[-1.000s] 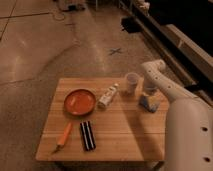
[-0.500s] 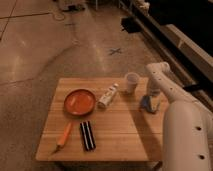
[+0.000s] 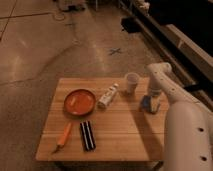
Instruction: Place the white sponge in the ceramic bowl
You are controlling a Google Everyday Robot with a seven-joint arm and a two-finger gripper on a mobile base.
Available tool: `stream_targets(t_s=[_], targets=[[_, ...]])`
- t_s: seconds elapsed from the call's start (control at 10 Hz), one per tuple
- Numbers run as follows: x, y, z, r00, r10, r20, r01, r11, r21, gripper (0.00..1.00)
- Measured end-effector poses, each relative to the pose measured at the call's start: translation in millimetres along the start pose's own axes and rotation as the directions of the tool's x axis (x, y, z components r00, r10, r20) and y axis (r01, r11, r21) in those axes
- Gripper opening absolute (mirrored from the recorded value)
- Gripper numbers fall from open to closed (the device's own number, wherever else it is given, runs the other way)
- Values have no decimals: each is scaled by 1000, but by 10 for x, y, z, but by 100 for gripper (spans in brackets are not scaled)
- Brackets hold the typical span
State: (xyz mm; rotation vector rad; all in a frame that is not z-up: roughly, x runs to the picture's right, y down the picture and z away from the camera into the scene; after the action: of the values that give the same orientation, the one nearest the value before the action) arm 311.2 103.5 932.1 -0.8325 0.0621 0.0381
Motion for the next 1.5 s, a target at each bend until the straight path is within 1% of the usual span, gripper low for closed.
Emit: stream_targets(t_s=[0.1, 0.2, 0.3, 0.4, 0.5, 0.6, 0.7, 0.8, 0.9, 1.0, 1.2, 1.4, 1.5], targets=[[6, -36, -131, 1000, -5, -5, 5, 1000, 25, 24], [-17, -29, -259, 1000, -21, -13, 21, 999, 34, 12], [-36, -49, -335, 999, -40, -21, 41, 998, 48, 5], [-64, -58, -385, 998, -58, -23, 59, 997, 54, 1], [-91, -74, -400, 998, -61, -23, 62, 997, 54, 2], [-139, -39, -369, 998, -64, -27, 66, 997, 52, 8], [-193, -22, -350, 997, -69, -39, 72, 996, 56, 16], [-356, 20, -379, 995, -85, -48, 88, 994, 64, 24], [-488, 28, -446, 993, -102, -54, 106, 991, 79, 25], [-658, 58, -554, 990, -124, -67, 130, 987, 90, 22], [-941, 124, -707, 982, -166, -94, 176, 978, 108, 5], [-1101, 153, -775, 977, -181, -109, 194, 973, 122, 3], [-1333, 177, -807, 972, -201, -120, 216, 968, 127, 3]])
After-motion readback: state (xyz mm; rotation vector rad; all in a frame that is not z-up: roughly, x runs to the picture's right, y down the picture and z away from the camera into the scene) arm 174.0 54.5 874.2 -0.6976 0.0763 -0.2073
